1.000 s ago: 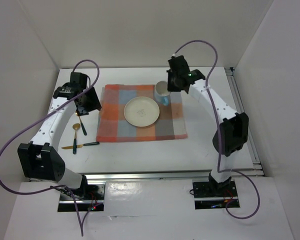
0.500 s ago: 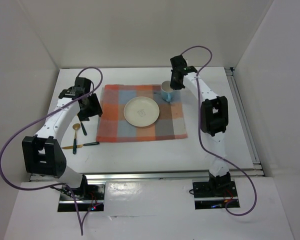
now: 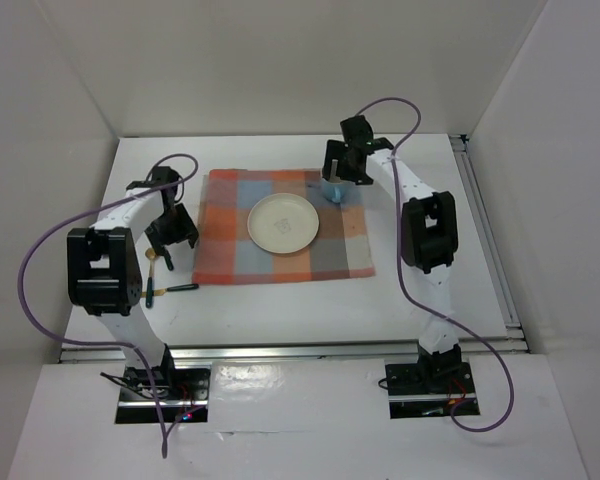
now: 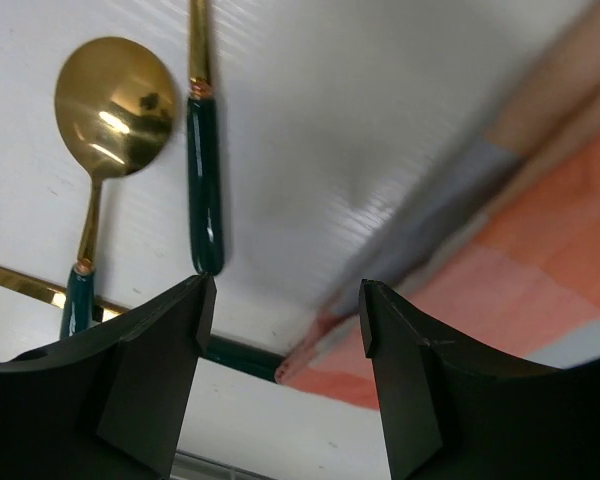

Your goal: Set the dinner table for one person

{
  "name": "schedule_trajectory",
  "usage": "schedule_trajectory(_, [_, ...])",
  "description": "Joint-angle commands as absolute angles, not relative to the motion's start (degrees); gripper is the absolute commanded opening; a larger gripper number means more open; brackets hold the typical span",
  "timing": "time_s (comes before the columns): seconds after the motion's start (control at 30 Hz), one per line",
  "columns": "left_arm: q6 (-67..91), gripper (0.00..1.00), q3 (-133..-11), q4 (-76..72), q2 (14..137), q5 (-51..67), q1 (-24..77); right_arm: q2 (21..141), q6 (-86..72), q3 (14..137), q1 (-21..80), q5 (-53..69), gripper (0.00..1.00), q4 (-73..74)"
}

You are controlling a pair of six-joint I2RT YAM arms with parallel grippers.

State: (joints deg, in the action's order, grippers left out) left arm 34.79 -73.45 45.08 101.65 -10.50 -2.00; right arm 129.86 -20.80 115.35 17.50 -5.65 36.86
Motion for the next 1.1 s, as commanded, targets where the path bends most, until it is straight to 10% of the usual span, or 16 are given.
schedule_trajectory(0.0, [36.30,0.77,-75.59,44.74,103.88,-12.57,-3.60,123.22,-20.13,115.93,18.72,-4.39,1.00,32.79])
schedule_trajectory(0.47, [36.91,0.68,-76.90,42.36,113.28,-14.85,-7.82,111.46,-19.60,109.79,18.72,-8.79,1.00,33.31])
schedule_trajectory(0.7, [34.11,0.00,-79.71,43.41,110.93,-14.93,-7.82,98.90,-20.12,101.52,18.11,-11.51,1.00,32.70])
schedule_trajectory(1.07, [24.00,0.00,-84.11,46.14,104.33,-19.69,7.37,87.89,-20.83,88.61,16.44,-9.84,1.00,33.75])
